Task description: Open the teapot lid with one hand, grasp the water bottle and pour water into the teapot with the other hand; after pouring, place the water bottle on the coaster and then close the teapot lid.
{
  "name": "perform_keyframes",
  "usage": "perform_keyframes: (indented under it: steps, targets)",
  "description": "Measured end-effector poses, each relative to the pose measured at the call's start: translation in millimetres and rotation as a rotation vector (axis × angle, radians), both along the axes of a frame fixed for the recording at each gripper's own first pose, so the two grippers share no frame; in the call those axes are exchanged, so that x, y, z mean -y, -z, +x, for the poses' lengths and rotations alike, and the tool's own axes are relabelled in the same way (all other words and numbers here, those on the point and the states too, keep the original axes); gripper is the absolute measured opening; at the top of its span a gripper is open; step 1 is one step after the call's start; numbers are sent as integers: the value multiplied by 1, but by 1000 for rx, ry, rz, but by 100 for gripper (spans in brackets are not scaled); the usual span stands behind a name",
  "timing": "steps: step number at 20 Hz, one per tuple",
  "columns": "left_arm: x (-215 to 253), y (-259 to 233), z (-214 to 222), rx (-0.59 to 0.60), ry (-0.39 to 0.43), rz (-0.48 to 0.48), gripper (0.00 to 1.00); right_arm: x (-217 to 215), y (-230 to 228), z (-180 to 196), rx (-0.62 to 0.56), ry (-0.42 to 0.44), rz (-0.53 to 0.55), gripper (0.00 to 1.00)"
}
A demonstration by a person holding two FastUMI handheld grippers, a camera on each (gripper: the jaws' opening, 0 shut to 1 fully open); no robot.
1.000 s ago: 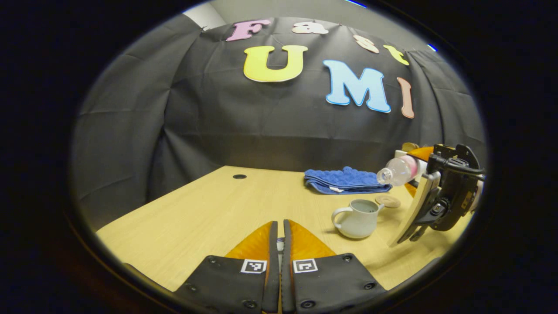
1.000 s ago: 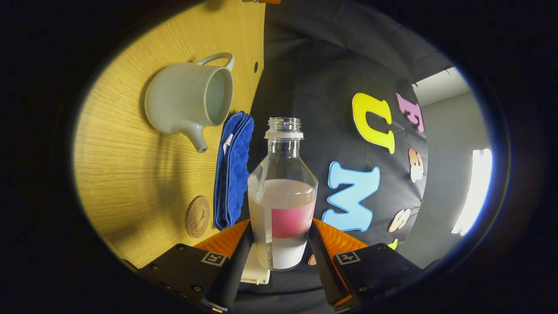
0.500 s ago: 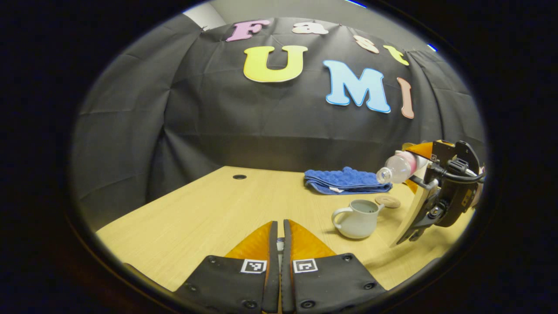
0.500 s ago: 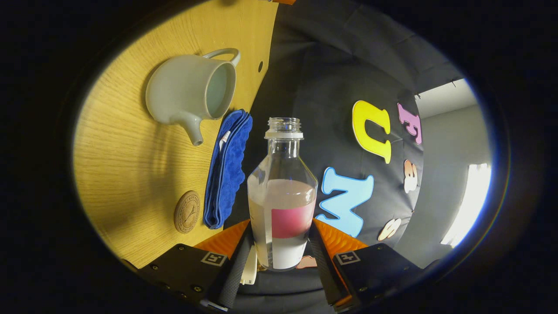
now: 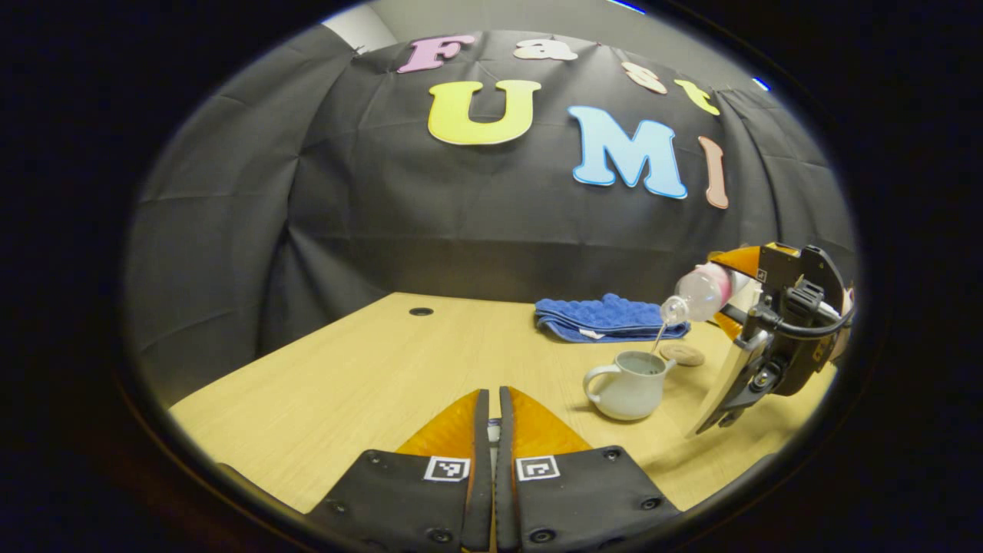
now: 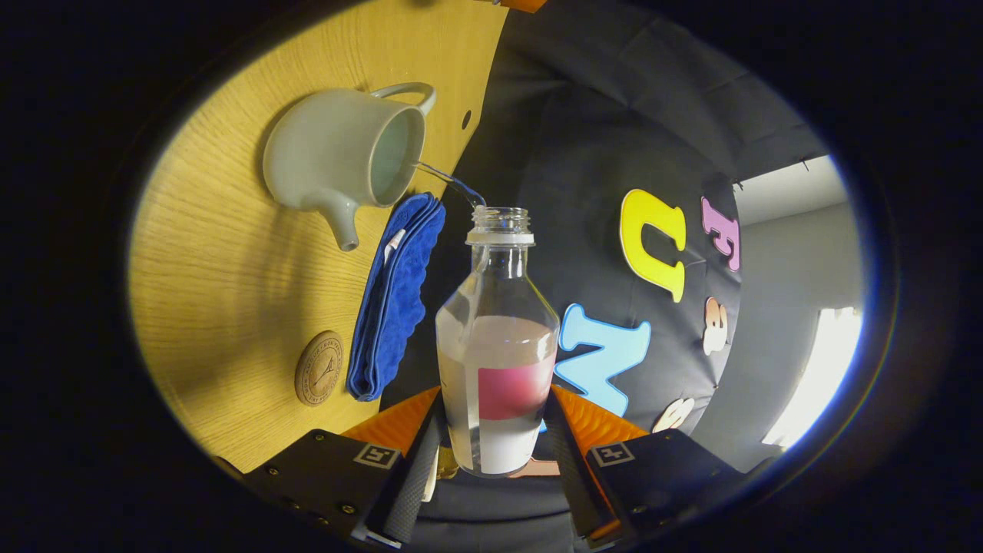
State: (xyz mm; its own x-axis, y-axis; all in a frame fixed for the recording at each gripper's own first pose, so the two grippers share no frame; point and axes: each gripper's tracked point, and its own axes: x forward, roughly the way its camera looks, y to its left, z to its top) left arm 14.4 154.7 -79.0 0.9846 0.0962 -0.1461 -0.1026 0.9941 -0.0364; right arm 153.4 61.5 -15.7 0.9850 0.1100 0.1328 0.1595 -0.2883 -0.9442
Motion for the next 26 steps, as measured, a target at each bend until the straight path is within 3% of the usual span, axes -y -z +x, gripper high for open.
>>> perform_keyframes:
  steps: [26]
  targets:
    - [1, 0, 0, -3, 3, 4, 8, -2, -9, 0, 61, -42, -66, 75]
